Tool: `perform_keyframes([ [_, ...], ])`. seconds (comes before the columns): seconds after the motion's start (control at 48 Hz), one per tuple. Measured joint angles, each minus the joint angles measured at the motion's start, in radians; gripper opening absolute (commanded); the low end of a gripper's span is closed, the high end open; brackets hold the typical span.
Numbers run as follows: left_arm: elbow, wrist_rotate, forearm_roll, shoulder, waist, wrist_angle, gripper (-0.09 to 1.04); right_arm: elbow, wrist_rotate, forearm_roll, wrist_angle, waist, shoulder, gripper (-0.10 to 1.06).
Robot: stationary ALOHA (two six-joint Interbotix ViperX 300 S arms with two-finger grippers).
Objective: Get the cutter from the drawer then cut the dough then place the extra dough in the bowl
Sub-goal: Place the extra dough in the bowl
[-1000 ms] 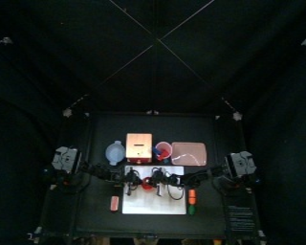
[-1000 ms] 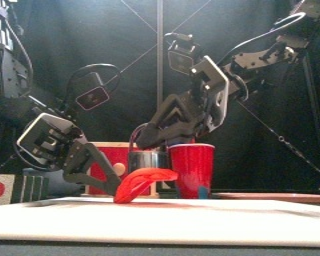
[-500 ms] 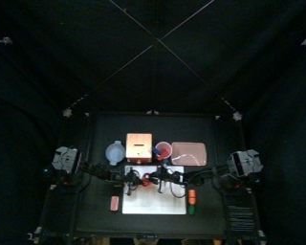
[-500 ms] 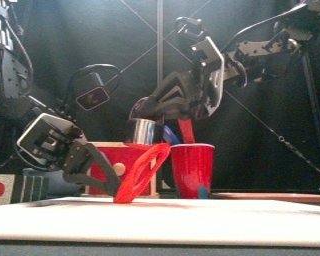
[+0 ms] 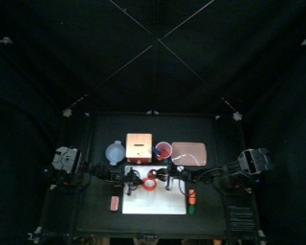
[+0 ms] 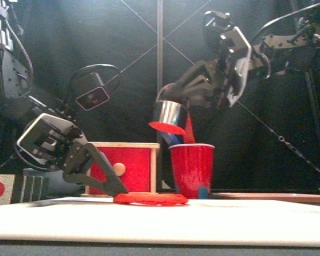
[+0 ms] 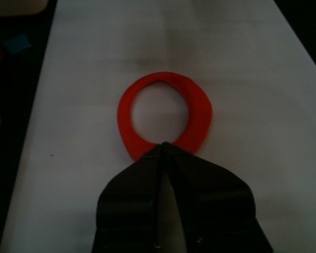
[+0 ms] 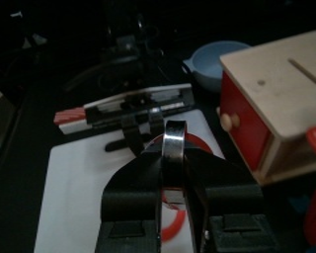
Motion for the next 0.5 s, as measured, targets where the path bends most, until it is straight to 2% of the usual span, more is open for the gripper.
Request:
perform_keyframes([
  [0.083, 0.002, 0.000, 0.003, -0.014, -0.003, 0.003, 0.62, 0.035, 0.003, 0.048, 0.040, 0.002, -0.002, 0.49],
  [0.208, 0.000, 0.000, 0.011, -0.029, -0.005, 0.017, 0.67, 0.058, 0.005, 0.087, 0.072, 0.002, -0.002, 0.49],
  [0.396, 0.000, 0.002, 0.020, -0.048, -0.005, 0.035, 0.69, 0.064, 0.005, 0.092, 0.110, 0.003, 0.000, 0.51],
  [0.5, 0.000, 0.002, 0.021, -0.069, -0.005, 0.037, 0.69, 0.064, 0.005, 0.092, 0.152, 0.000, 0.005, 0.57],
])
